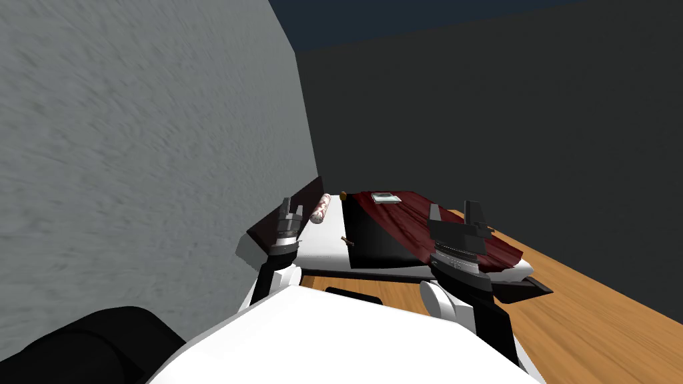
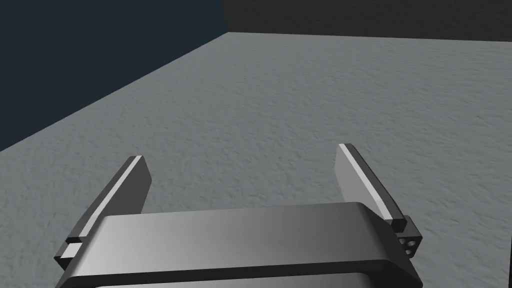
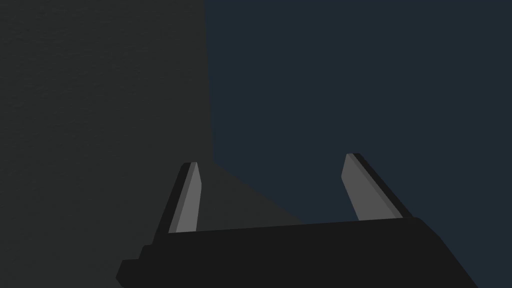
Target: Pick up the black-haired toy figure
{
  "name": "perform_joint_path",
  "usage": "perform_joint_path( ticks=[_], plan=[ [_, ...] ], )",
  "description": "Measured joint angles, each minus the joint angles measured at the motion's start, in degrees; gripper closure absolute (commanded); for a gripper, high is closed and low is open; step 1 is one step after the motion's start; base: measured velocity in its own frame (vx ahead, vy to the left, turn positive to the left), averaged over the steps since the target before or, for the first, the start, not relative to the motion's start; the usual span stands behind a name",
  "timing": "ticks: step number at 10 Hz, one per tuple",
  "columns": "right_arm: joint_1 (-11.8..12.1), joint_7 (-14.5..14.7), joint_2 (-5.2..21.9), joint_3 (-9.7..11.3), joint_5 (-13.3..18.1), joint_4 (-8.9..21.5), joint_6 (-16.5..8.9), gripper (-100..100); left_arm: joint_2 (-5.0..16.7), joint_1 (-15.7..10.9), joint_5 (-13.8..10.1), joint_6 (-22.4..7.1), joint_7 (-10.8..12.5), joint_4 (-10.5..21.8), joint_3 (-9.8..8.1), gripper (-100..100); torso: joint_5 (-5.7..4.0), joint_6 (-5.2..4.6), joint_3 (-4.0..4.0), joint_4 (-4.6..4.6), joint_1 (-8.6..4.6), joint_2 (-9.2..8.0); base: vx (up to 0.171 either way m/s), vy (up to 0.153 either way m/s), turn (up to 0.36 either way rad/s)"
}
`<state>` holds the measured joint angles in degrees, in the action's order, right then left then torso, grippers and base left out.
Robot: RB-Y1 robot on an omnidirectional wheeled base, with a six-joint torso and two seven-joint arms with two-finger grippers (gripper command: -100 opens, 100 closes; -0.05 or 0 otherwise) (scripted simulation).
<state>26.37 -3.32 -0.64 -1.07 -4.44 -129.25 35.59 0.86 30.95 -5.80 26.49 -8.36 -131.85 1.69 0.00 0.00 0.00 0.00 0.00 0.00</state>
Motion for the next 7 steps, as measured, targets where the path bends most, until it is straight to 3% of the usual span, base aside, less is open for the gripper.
perform_joint_path(
  ticks=[3,7],
  plan=[
    [0.0,0.0,-0.01,0.01,0.0,0.0,0.0,0,3.59,-1.3,-0.38,0.76,0.94,4.33,0.17,-100,-0.06,-0.01,0.06,0.02,-0.27,-0.1,-0.03,-0.077,0.017],
    [0.0,0.0,-0.01,0.01,0.0,0.0,0.0,0,6.25,-3.19,-0.91,0.71,2.14,9.58,0.5,-100,-0.05,0.0,0.04,0.02,-0.2,-0.07,-0.026,-0.073,0.013]
  ],
)
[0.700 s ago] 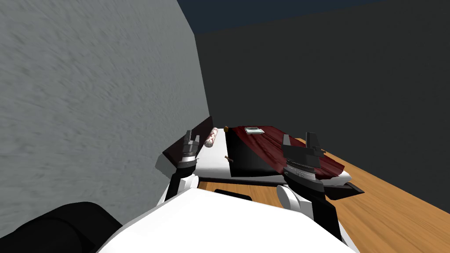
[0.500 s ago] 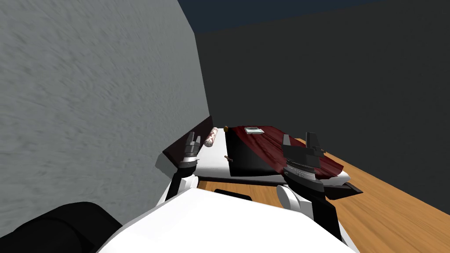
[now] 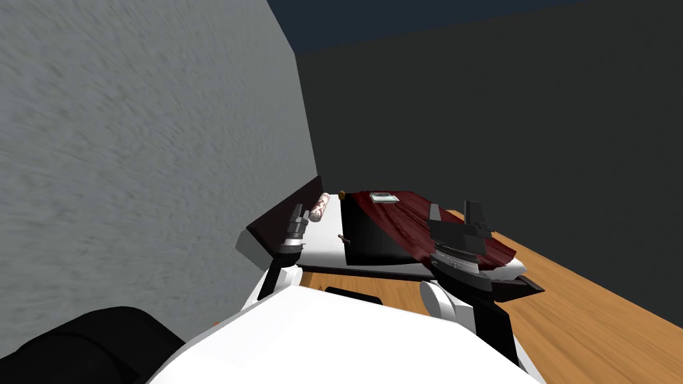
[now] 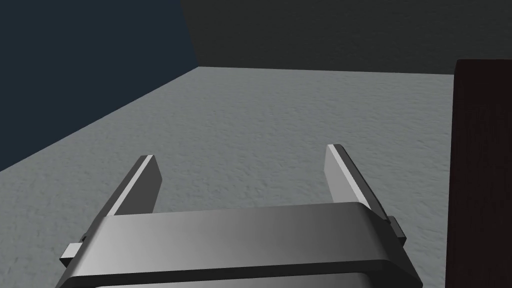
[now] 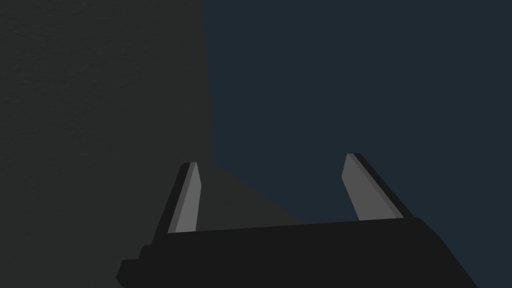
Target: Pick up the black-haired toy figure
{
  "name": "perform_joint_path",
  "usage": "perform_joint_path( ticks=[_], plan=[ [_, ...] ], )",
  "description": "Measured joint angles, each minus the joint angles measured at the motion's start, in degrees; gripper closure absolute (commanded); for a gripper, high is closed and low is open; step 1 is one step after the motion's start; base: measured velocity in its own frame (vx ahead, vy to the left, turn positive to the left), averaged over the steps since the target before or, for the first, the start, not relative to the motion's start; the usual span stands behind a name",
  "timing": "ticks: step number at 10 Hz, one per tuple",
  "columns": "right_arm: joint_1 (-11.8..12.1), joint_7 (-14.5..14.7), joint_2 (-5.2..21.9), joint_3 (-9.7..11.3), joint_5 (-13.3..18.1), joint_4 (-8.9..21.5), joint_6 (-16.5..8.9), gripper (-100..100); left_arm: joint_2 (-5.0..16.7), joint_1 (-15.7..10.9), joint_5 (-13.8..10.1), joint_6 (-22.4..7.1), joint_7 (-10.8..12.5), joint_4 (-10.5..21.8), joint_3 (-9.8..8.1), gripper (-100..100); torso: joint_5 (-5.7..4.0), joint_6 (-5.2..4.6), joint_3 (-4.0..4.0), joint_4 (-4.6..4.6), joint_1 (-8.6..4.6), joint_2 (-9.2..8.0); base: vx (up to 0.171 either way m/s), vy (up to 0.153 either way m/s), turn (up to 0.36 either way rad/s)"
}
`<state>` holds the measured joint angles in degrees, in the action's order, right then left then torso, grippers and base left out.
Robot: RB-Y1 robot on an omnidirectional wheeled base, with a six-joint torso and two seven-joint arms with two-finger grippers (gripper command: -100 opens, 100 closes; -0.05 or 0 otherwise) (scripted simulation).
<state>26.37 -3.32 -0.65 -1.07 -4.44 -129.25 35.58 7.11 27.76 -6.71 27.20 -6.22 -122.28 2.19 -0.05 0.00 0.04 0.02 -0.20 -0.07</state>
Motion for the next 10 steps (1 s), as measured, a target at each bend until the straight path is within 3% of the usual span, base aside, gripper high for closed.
perform_joint_path(
  ticks=[4,10],
  plan=[
    [0.0,0.0,0.0,0.0,0.0,0.0,0.0,0,1.92,-2.28,-0.74,0.41,1.52,6.56,0.22,-100,-0.04,0.0,0.02,0.01,-0.17,-0.03,-0.026,-0.08,0.013],
    [0.0,0.0,0.0,0.0,0.0,0.0,0.0,0,2.89,-4.5,-1.23,1.49,2.81,15.69,1.27,-100,-0.01,0.0,-0.04,-0.01,-0.06,0.08,-0.008,-0.063,0.006]
  ],
)
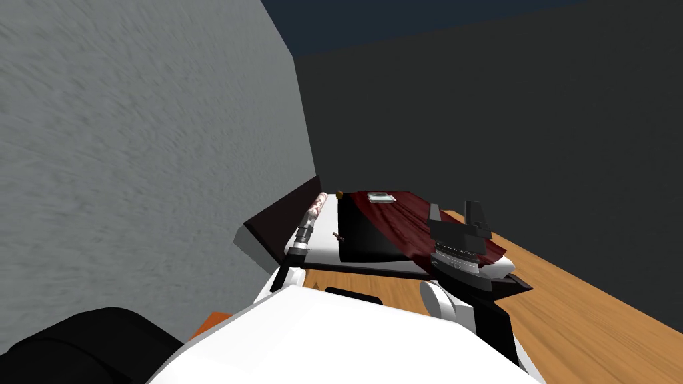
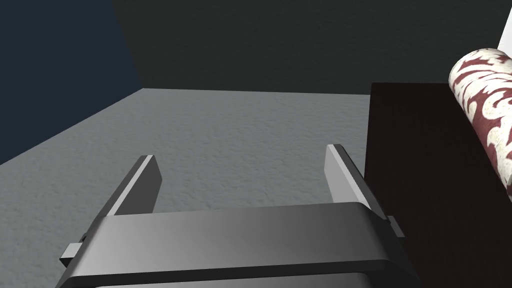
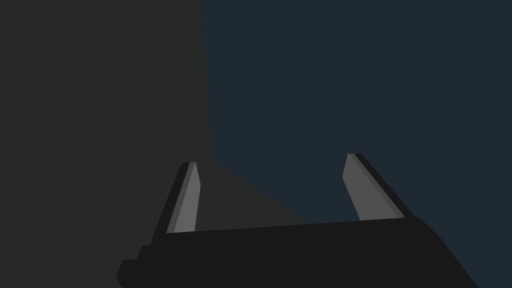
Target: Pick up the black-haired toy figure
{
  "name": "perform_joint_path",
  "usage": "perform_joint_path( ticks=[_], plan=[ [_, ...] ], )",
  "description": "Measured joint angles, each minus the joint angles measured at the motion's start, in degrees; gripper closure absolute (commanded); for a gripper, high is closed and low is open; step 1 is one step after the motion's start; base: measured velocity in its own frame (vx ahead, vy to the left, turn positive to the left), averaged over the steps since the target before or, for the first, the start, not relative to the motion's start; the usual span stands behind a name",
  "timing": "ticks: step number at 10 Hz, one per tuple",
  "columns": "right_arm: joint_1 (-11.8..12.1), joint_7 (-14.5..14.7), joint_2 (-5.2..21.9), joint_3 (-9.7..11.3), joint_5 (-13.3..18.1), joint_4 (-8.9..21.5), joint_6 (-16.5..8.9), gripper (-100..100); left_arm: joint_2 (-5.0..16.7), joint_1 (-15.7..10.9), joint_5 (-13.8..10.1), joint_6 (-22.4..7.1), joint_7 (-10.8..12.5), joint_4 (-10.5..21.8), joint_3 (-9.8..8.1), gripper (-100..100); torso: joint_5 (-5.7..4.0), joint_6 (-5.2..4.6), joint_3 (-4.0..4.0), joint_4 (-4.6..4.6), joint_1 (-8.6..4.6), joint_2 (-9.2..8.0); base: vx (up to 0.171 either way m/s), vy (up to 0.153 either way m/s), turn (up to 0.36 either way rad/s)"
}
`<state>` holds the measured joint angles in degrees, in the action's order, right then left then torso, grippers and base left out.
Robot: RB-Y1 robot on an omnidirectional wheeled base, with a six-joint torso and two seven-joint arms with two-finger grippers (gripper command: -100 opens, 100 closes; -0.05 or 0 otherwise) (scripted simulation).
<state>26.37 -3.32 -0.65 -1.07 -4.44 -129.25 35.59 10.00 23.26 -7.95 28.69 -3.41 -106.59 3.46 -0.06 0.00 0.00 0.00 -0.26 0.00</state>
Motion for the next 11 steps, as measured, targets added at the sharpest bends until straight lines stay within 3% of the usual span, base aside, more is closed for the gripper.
perform_joint_path(
  ticks=[11],
  plan=[
    [0.0,0.0,0.0,0.0,0.0,0.0,0.0,0,1.88,-4.78,-1.45,-0.12,2.31,17.8,1.01,-100,0.0,0.01,-0.04,-0.02,0.05,0.07,0.008,-0.068,0.003]
  ],
)
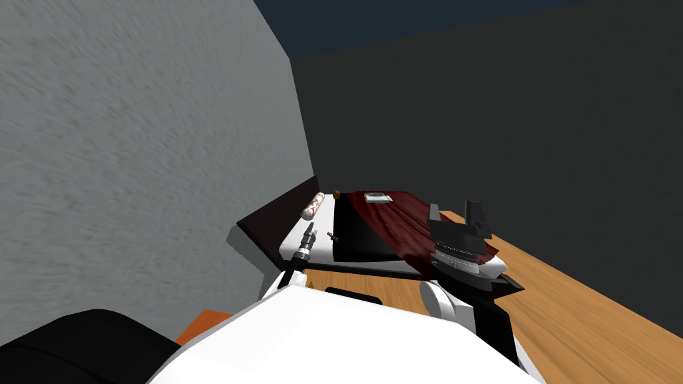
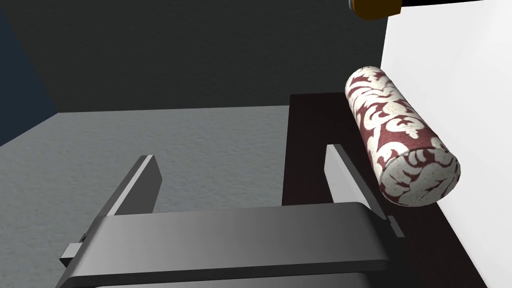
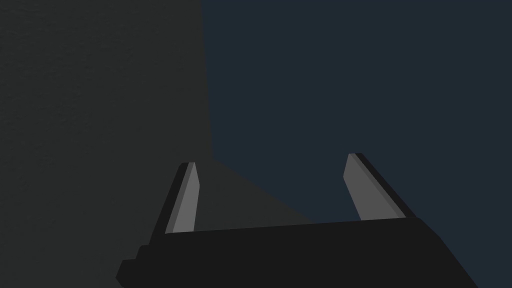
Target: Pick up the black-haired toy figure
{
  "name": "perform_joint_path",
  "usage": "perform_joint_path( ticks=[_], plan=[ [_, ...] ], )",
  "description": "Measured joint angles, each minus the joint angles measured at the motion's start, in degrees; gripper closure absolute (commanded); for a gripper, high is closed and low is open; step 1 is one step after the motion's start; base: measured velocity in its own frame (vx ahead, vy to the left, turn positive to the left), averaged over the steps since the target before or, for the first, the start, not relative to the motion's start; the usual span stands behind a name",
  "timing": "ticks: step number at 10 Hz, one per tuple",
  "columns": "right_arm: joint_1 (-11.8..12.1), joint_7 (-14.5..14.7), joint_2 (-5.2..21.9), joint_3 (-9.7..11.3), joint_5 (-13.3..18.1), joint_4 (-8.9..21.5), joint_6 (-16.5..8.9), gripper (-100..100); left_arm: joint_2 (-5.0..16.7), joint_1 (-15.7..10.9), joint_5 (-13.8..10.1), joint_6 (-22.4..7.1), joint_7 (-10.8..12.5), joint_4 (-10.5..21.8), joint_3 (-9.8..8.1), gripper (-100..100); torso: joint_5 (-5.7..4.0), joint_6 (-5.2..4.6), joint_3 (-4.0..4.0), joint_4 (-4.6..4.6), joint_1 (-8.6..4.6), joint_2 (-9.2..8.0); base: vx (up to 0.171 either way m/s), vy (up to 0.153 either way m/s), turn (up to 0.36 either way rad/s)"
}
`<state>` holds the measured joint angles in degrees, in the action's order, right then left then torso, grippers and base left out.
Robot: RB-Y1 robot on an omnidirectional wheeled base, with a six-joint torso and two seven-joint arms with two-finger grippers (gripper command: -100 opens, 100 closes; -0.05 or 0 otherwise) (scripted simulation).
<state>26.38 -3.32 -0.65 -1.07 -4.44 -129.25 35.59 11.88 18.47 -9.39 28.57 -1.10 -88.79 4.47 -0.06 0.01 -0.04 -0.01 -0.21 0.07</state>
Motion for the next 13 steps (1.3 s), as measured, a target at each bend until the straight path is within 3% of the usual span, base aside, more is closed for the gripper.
perform_joint_path(
  ticks=[4,13],
  plan=[
    [0.0,0.0,0.0,0.0,0.0,0.0,0.0,0,0.92,-2.59,-0.75,-0.55,0.81,8.25,0.43,-100,-0.03,0.0,-0.06,-0.02,-0.14,0.11,0.034,-0.081,-0.001],
    [0.0,0.0,0.0,0.0,0.0,0.0,0.0,0,2.21,-5.29,-1.72,-1.92,1.55,20.82,1.1,-100,0.0,0.0,-0.04,-0.02,0.07,0.08,0.033,-0.046,-0.005]
  ],
)
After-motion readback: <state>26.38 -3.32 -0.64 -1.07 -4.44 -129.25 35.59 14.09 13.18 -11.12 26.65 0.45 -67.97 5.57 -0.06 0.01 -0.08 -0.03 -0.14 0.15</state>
